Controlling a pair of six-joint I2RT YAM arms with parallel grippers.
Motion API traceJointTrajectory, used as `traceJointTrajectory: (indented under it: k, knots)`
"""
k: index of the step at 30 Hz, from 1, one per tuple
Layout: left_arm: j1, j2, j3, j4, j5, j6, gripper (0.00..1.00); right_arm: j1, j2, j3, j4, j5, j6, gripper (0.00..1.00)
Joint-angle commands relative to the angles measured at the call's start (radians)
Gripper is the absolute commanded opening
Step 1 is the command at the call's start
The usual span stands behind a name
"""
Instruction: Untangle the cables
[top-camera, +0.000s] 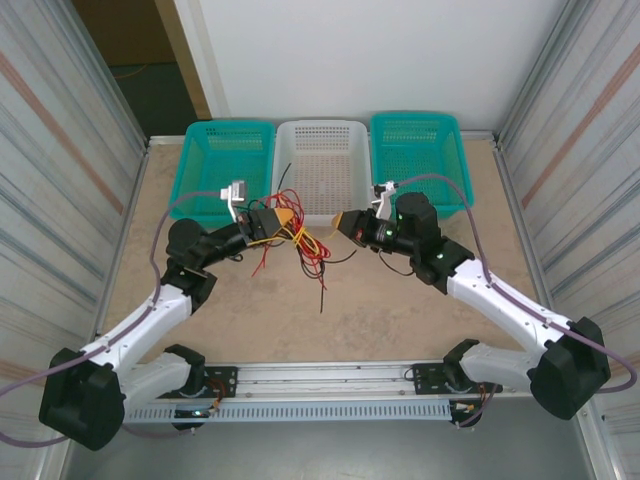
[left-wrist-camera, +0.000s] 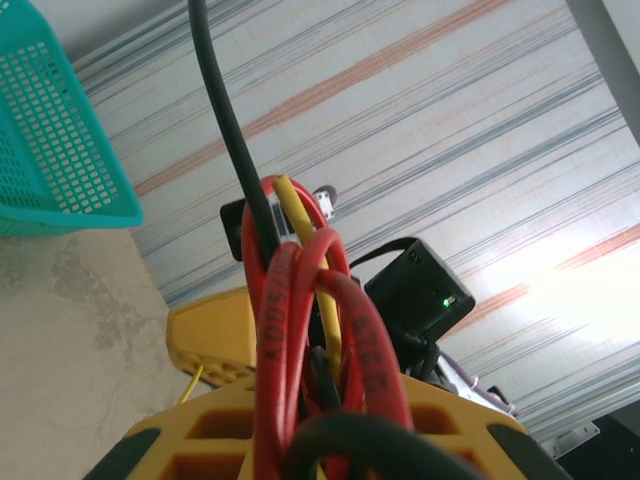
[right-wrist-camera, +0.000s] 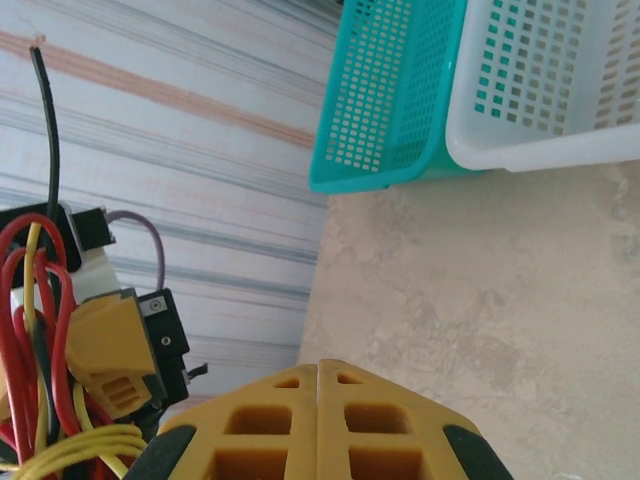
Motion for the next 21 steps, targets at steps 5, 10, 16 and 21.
traceJointTrajectory:
  k: [5,10,16,21]
  knots:
    - [-0.004,-0.041,-0.002,0.184,-0.248,-0.043,0.0,0.069,-0.026,-0.14,0.22,0.092,0.095,0.0]
    - [-0.004,-0.083,-0.009,0.106,-0.412,0.033,0.0,0.182,-0.042,-0.2,0.27,0.214,0.14,0.0]
    - [-0.006,-0.187,0.012,-0.255,-0.622,0.229,0.0,0.344,-0.096,-0.229,0.295,0.364,0.114,0.0]
    - [-0.006,-0.236,0.022,-0.542,-0.749,0.345,0.0,0.442,-0.143,-0.131,0.197,0.426,-0.048,0.0]
